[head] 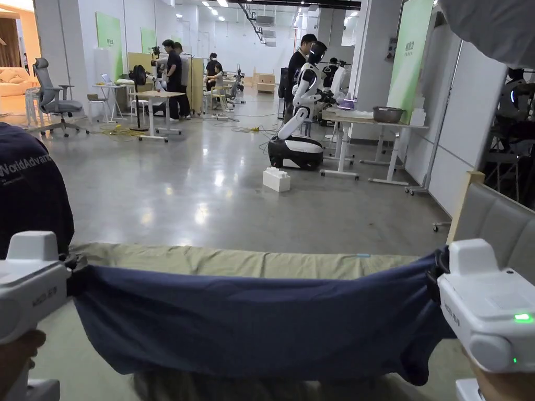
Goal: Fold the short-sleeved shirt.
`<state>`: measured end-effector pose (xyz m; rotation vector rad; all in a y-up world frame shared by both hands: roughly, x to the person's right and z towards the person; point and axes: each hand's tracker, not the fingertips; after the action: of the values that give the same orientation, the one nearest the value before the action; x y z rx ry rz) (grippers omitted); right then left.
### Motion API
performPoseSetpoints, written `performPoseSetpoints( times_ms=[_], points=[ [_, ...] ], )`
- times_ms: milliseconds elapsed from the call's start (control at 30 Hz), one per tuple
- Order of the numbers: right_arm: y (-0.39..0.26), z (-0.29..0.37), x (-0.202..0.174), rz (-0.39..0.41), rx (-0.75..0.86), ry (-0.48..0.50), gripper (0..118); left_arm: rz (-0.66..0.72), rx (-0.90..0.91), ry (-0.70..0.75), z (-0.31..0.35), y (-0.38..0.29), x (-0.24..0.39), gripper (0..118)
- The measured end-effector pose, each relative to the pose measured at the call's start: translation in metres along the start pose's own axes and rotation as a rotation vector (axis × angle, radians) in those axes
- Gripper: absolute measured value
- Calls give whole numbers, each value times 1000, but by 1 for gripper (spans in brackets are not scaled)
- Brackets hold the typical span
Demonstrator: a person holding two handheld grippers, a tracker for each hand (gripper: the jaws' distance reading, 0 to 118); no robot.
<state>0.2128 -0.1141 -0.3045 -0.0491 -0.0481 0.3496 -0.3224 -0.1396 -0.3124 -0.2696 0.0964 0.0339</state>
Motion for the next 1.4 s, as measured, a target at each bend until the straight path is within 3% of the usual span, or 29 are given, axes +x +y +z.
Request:
performPoseSetpoints(
  times_ms=[300,400,467,600,700,900,1400],
  points=[
    [-75,97,-25,71,-91,65,4,-4,-88,13,76,-100,-3,5],
    [-105,127,-30,73,-149,116,3,73,-156,9,100,-137,-9,5],
    [-128,143,-35,119,-200,142,4,139,-183,-1,116,-165,-16,5],
    [-168,173,-37,52,-318,177,4,100,-272,14,140,-213,-18,5],
    [-193,190,-43,58,-379,179,4,97,-337,21,143,-246,-27,5],
    [-241,198,-50,40,-567,227,4,60,-437,7,139,-282,-31,5],
    [-314,185,-72,73,-846,248,6,-52,-673,-14,111,-334,-26,5]
  ],
)
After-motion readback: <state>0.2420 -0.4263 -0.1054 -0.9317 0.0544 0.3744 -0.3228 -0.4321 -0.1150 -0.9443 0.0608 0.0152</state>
